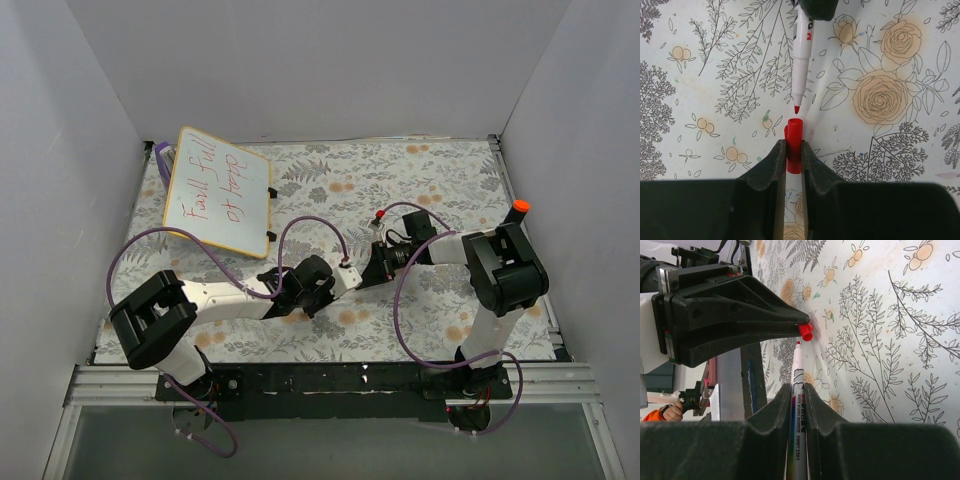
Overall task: Write a sentence on the whiteboard
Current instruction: Insert the whiteboard marker without the cap into the pen cap.
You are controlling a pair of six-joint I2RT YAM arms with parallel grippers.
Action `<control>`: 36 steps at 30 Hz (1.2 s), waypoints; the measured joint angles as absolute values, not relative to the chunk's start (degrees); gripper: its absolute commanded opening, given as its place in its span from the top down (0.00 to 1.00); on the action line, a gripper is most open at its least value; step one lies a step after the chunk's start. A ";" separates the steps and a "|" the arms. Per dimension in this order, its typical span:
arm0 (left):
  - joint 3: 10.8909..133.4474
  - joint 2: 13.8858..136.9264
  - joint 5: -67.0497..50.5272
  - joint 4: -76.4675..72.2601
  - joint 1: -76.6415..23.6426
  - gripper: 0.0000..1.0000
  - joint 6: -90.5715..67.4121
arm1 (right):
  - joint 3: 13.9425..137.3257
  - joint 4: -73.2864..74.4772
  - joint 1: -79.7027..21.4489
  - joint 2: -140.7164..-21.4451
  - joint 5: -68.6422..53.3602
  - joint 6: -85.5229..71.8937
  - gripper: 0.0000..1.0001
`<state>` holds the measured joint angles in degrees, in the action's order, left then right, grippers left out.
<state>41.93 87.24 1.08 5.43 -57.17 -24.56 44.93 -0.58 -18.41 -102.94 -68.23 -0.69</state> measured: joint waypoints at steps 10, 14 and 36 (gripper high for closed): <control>41.89 87.24 0.78 4.27 -57.60 1.00 -24.95 | 45.23 -1.26 -18.52 -104.62 -68.27 -1.37 0.99; 41.69 87.24 0.78 4.23 -57.60 1.00 -25.08 | 45.34 -1.26 -18.52 -104.97 -68.25 -1.34 0.99; 41.65 87.24 -0.23 3.36 -57.60 1.00 -25.36 | 45.67 -1.26 -19.70 -106.15 -68.23 -1.50 0.99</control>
<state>41.65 87.24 -0.23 3.36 -57.60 -25.36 45.67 -1.26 -19.70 -106.15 -68.23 -1.50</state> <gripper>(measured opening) 0.108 0.197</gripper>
